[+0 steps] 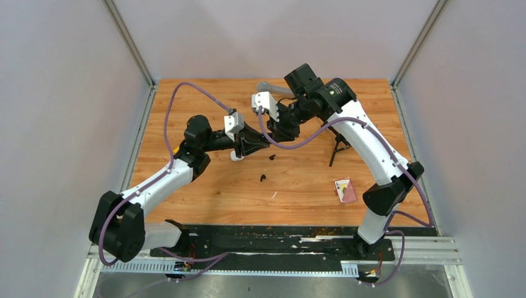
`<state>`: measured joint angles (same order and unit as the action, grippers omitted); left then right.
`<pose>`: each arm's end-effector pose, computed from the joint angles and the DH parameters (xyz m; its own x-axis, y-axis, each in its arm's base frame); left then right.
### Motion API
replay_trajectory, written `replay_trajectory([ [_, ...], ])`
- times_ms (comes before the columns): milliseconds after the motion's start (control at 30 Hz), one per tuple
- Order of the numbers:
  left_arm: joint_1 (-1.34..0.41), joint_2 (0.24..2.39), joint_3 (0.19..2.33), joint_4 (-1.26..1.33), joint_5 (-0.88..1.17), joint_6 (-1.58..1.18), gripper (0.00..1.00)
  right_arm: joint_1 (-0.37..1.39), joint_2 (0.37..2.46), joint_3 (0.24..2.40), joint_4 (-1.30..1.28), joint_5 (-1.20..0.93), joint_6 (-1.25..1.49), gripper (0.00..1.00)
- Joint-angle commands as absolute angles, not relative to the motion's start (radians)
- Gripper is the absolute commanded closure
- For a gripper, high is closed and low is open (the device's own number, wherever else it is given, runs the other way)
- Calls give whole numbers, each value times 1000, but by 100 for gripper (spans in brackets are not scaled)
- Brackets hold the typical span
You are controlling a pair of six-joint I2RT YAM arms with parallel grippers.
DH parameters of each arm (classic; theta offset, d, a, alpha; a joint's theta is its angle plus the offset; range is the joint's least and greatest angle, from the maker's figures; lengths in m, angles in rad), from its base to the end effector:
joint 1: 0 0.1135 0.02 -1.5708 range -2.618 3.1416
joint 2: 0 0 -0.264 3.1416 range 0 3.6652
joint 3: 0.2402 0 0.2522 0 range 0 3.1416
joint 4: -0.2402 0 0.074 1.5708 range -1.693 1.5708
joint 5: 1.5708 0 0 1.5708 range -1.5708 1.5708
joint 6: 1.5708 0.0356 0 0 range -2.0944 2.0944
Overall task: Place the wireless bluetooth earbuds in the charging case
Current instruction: Open the charging case.
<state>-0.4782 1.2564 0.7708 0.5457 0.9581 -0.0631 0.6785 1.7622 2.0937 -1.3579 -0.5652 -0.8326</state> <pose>0.2328 -0.1535 0.3090 -0.0092 -0.0361 -0.9993 0.9911 0.1327 -0.0139 0.2498 0.2259 0.4201 0.1036 -0.7188 -0.6874 -0.9946 -0.0718 -0.0748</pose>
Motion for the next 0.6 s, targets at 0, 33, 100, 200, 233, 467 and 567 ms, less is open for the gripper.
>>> replay_trajectory([
  [0,-486,1261,761,595,952,-76,77,683,1759,2132,-1340,-578,-816,100],
  [33,-486,1261,761,597,951,-75,82,683,1759,2128,-1339,-581,-811,98],
  [100,-486,1264,758,603,950,-78,90,683,1763,2126,-1339,-582,-798,92],
  [200,-486,1270,748,627,947,-98,100,683,1772,2125,-1343,-592,-771,80],
  [233,-486,1270,745,634,947,-101,100,682,1774,2121,-1344,-597,-762,76],
  [467,-486,1273,733,663,972,-75,100,646,1798,2124,-1325,-626,-680,64],
  [567,-487,1272,730,661,977,-57,100,619,1817,2153,-1324,-664,-644,64],
])
